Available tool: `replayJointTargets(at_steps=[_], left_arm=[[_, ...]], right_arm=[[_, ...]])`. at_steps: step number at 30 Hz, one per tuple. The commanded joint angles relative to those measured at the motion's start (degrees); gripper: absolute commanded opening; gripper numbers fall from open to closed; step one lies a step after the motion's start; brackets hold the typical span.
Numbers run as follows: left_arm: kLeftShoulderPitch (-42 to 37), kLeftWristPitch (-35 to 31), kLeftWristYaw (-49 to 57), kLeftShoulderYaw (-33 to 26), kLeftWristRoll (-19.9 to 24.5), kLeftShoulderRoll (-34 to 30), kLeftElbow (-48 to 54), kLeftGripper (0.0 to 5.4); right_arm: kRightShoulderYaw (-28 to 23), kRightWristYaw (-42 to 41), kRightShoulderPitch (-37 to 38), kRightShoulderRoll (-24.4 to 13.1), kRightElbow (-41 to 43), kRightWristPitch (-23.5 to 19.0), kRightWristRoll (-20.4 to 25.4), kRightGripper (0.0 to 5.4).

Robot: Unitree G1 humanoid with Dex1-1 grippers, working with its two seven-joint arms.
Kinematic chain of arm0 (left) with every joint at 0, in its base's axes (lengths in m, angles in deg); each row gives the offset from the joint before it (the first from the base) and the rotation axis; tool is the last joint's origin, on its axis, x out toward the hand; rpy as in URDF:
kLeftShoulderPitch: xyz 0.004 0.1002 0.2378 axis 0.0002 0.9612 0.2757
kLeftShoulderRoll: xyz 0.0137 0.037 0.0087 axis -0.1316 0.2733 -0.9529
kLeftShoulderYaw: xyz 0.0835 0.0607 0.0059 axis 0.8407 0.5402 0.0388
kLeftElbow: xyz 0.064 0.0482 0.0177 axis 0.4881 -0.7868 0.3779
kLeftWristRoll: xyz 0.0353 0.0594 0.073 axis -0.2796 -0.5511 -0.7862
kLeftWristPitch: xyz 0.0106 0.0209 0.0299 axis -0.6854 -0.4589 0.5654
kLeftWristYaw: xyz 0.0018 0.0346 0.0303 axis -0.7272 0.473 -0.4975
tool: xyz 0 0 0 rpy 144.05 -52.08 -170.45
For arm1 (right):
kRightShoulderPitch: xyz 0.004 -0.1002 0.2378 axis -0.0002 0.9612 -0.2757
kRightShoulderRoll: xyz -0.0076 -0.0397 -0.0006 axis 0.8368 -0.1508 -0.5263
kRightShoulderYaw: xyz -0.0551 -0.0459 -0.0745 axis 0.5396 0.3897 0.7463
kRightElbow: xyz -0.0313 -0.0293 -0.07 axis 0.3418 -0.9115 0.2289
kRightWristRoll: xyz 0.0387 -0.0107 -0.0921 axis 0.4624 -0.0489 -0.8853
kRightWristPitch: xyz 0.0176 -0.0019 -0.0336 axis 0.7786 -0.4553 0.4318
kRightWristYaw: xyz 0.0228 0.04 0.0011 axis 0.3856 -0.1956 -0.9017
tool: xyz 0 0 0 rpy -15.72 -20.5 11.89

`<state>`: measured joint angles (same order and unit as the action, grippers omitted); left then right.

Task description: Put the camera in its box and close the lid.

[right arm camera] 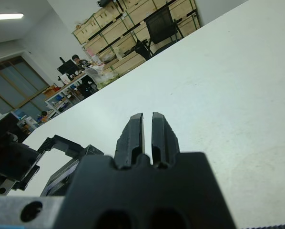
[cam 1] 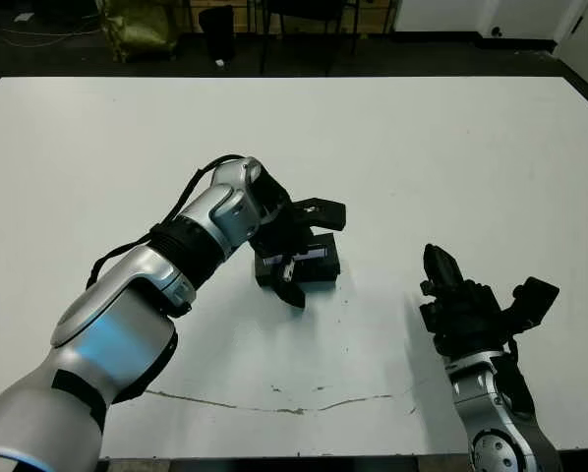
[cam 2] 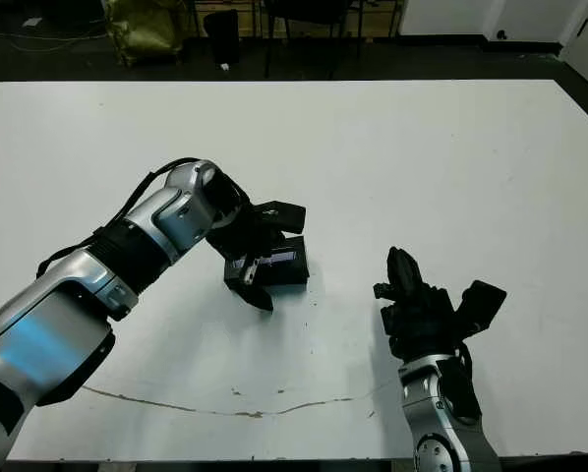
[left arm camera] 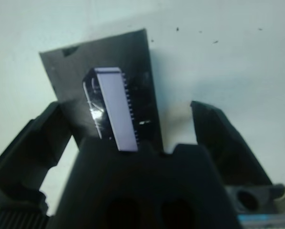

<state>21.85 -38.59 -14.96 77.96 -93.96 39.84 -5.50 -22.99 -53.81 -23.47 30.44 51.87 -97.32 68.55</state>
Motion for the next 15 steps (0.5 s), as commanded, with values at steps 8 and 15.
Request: replayJointTargets(at_steps=[8,15], left_arm=[[3.00,2.41,0.91,-0.31,0.23,-0.58,-0.30,5.38],[2.76,8.48,5.53,-5.26,3.49,0.21,-1.50,5.38]], right_arm=[[0.12,0.63,0.92,-0.34,-0.37,-0.64,-0.38,0.00],[0.19,0.50,0.82,-0.66,-0.21,-1.18,-0.23,0.00]])
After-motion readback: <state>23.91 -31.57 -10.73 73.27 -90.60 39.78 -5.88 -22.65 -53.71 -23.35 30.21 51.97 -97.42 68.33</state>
